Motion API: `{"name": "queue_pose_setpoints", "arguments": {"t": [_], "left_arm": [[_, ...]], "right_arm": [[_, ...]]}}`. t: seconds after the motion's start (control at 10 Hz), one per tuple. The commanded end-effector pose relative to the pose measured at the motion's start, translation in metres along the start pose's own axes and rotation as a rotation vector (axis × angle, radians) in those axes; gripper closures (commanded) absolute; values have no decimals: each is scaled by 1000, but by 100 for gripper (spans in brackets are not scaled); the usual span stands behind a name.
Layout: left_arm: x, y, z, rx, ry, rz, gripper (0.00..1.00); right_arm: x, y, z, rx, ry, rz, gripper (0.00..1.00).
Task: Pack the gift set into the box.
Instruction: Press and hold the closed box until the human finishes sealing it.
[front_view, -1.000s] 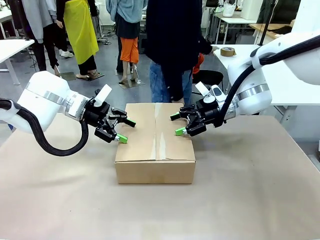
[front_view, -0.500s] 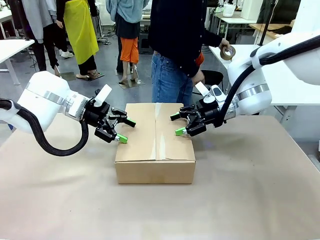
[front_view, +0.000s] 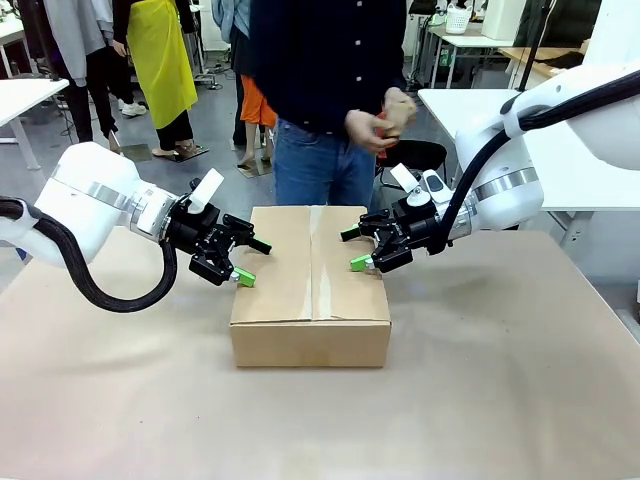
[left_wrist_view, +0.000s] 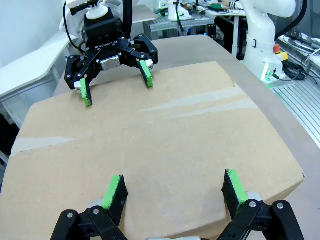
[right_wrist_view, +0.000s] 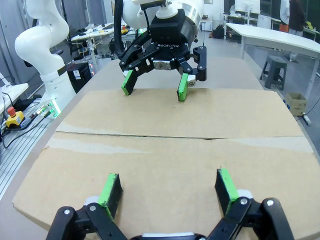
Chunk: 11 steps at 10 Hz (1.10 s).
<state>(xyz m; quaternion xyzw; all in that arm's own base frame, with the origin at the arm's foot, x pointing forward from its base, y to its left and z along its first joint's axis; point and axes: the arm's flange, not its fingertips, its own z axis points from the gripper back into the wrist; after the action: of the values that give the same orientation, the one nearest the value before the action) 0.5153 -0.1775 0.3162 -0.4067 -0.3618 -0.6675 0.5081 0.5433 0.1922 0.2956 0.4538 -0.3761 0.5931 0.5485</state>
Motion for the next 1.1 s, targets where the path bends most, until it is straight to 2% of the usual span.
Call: {"name": "queue_pose_setpoints", "arguments": {"t": [0.0, 1.0], "left_arm": [[-2, 0, -1, 1, -6, 5, 0], [-2, 0, -1, 1, -6, 5, 0]], "right_arm": [[-1, 0, 0, -3, 2, 14, 0], [-1, 0, 0, -3, 2, 14, 0]]}}
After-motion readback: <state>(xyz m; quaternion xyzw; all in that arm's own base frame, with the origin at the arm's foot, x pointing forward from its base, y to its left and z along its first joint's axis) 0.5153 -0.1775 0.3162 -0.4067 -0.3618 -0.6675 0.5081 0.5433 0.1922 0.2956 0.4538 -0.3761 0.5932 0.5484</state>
